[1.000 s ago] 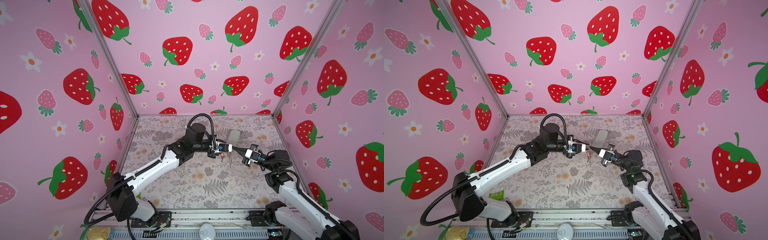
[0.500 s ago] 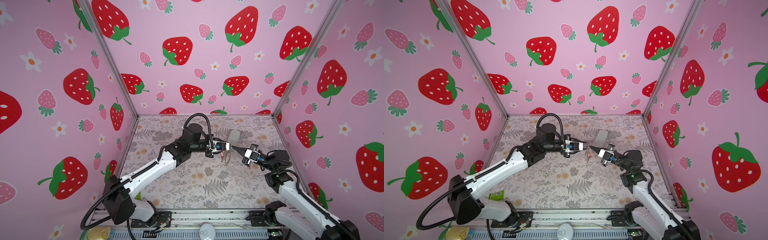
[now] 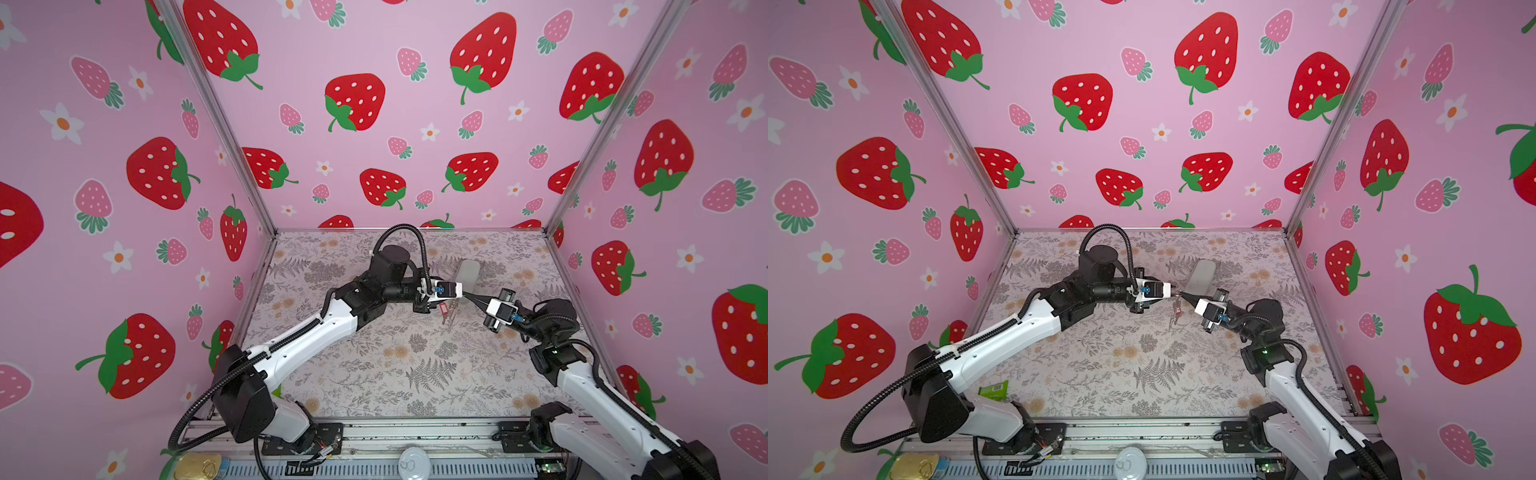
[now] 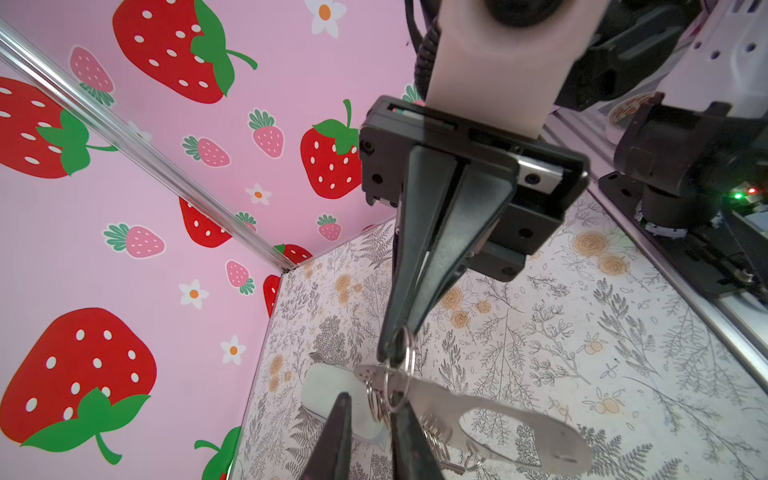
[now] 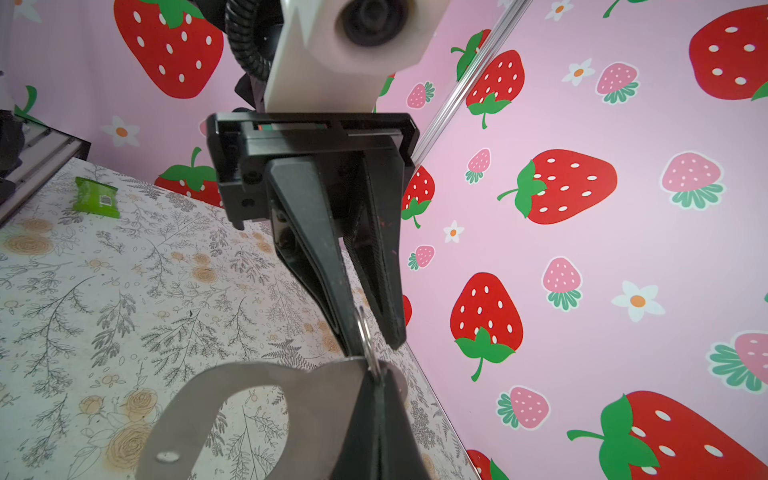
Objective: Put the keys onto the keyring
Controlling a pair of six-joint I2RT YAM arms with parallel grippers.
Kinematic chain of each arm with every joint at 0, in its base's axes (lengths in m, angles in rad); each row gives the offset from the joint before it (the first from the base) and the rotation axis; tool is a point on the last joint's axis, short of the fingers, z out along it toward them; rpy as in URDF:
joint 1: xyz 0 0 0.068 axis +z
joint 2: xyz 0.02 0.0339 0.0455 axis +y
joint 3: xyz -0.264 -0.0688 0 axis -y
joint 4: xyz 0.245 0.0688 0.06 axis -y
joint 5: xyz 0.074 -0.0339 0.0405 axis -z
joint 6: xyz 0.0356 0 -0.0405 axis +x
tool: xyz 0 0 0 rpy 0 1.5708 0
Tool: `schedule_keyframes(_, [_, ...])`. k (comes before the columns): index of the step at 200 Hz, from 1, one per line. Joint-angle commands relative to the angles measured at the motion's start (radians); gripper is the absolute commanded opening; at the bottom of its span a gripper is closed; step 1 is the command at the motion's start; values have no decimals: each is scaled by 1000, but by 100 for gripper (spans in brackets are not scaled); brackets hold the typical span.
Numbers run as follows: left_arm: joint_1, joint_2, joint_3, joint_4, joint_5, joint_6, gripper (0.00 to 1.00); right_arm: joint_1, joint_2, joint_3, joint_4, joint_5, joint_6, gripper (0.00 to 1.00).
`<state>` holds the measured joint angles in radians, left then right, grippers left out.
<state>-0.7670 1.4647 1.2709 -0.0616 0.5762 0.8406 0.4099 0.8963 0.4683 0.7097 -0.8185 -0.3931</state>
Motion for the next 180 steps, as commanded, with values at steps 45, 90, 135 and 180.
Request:
schedule_keyframes(45, [-6,17,62,-37,15,23,11,-3,-3,18,0,-9,-23,2])
schedule_keyframes(90, [-7,21,68,-35,34,20,0,-3,0,21,8,-10,-11,5])
schedule_keyframes(135, [-6,6,44,13,61,3,0,-3,-3,14,21,-4,3,12])
schedule_keyframes(180, [-7,-1,23,57,78,-14,0,-3,-5,12,38,-10,20,13])
